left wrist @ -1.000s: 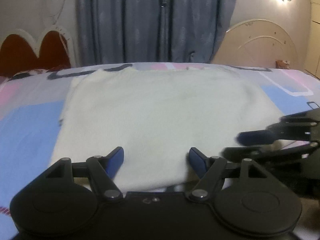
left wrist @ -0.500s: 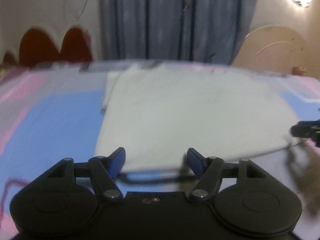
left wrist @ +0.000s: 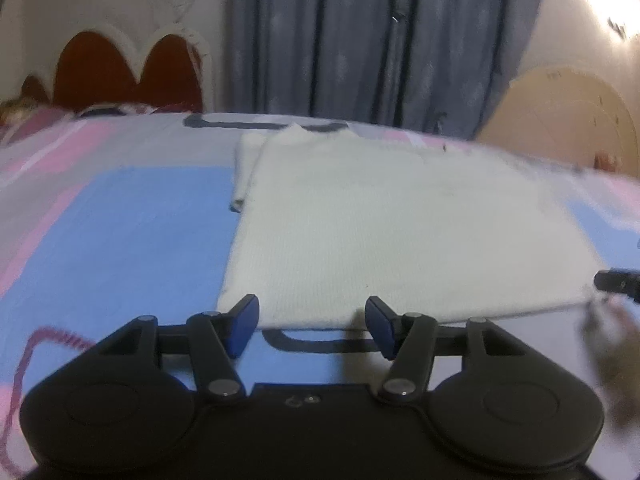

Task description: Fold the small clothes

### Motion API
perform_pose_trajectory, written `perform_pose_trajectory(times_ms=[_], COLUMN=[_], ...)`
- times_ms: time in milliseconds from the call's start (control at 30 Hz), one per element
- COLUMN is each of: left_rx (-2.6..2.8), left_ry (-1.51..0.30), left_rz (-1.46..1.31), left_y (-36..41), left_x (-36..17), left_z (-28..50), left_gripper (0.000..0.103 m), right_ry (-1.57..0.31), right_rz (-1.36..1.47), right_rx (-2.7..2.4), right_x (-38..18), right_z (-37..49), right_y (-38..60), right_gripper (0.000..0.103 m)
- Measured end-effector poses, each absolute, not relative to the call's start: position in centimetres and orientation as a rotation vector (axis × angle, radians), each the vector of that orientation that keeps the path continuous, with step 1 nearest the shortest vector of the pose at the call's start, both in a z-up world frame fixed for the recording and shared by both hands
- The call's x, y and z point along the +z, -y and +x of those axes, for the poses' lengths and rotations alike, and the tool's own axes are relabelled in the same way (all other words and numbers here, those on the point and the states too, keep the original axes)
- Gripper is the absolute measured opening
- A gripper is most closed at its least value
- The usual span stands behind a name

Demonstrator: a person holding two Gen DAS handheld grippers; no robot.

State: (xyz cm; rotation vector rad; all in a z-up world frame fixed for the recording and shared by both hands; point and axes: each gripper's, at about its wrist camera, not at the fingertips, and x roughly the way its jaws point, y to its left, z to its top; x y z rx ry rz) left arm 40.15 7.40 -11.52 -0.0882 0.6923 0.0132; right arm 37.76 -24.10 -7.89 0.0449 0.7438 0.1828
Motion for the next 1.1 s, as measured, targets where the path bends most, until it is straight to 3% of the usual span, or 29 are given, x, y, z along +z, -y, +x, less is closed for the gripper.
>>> perform_pose_trajectory(times_ms=[233,267,300,600,833,867,967,1100], left_rx=[0.071,0.083,0.094,0.136,0.144,0.145,0.166,0.152], left_ry=[-0.677,-0.658,-0.638,-0.506,-0.48,-0.474,-0.475,-0.45], left_rz=[-0.584,-0.645,-0.7,-0.934,-0.944,-0.947,-0.986,-1.008], left_y=[-11.2,-11.7,-12.1,-13.5,-13.5,-13.4,-13.8,-13.9], left_x=[-13.8,-14.2,-14.5,-16.9,-17.1,-17.1,-17.7,-17.8], left_z=[39.4,39.5,39.6,42.3,44.8,44.8,44.5,43.4], left_gripper=[0.051,0.051,0.051,0.038,0.038,0.035,0.008,0.007], right_ry=[-0.726,-0.721,-0.722,-0.699,-0.712,-0.713,-0.715,-0.707], right_rz=[0.085,0.11,0.136,0.215,0.212,0.212,0.215,0.217], right_rx=[0.268,0.291,0.315,0.383,0.431,0.436,0.442,0.452], right_x=[-6.6,-6.4,-6.3,-5.9,-7.7,-7.9,-8.4,-8.9], right_z=[36.9,37.0,37.3,43.2,48.0,48.5,49.4,49.7], right_y=[23.0,22.9,22.8,20.2,16.8,16.4,15.7,15.3], right_gripper=[0.022,0.016,0.0,0.0,0.0,0.0,0.0,0.0])
